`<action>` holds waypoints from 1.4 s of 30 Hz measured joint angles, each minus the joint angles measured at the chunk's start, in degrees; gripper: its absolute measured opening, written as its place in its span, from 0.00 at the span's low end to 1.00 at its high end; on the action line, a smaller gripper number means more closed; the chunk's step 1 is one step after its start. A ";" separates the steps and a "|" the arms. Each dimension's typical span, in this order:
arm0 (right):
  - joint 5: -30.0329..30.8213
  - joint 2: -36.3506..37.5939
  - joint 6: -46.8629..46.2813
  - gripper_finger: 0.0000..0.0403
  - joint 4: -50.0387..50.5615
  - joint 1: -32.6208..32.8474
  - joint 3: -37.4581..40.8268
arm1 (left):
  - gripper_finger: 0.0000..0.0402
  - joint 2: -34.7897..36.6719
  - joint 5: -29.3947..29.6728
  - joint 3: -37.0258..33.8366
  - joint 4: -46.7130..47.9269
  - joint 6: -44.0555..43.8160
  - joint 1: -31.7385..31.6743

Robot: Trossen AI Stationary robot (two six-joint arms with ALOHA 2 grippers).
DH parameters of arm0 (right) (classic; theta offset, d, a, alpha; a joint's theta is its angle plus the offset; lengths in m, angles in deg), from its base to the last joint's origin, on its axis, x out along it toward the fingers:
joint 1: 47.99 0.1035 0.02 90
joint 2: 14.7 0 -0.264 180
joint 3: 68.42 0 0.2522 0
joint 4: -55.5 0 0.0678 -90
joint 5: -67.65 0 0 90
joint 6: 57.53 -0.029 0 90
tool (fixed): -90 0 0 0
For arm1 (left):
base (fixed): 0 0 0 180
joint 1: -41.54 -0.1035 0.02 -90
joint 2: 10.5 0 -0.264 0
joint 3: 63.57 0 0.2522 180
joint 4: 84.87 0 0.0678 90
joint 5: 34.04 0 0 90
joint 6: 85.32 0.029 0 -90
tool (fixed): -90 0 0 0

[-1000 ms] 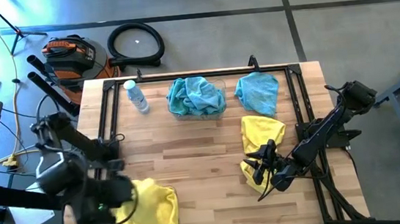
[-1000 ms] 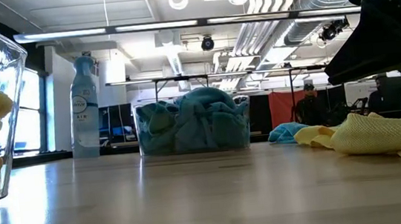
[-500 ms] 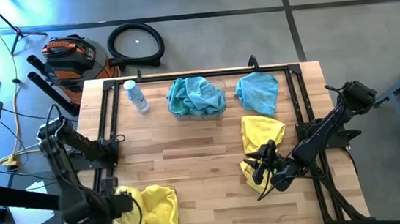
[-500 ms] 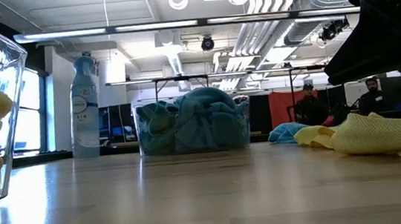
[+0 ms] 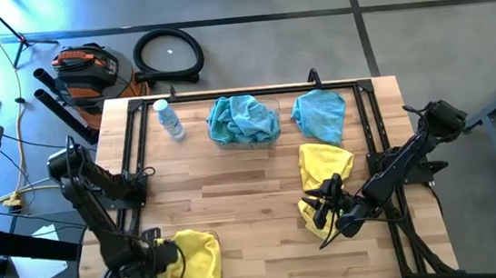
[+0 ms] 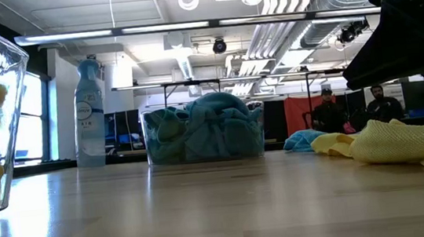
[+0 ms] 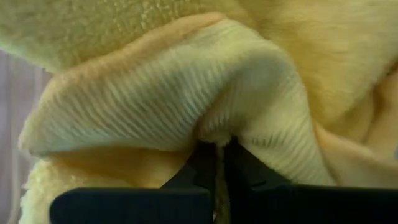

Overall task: Sort microfiber towel by color & place in baskets
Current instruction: Put the yellow microfiber towel into the bottom transparent bin

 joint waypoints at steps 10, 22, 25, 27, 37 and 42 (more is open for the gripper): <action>-0.94 0.00 0.94 0.29 -0.02 -1.48 0.00 | 0.09 0.13 -0.76 -1.41 0.60 -4.55 -0.46; -1.73 -0.02 -0.13 0.29 -0.22 -1.46 -0.02 | 0.30 7.34 -2.05 -0.74 0.68 -5.20 -0.44; -1.73 -0.02 0.33 0.29 -0.20 -1.46 0.00 | 0.32 10.14 -2.05 -0.70 0.68 -4.26 -0.44; -1.73 -0.02 0.50 0.29 -0.20 -1.46 0.00 | 0.32 12.13 -2.03 -0.70 0.71 -4.25 -0.44; -1.73 -0.02 5.29 0.29 -0.17 -1.46 -0.02 | 0.32 20.00 14.88 -0.68 3.56 0.38 -1.15; -1.70 -0.02 5.47 0.29 -0.17 -1.46 -0.02 | 0.32 20.65 27.98 -0.66 3.72 9.56 -5.79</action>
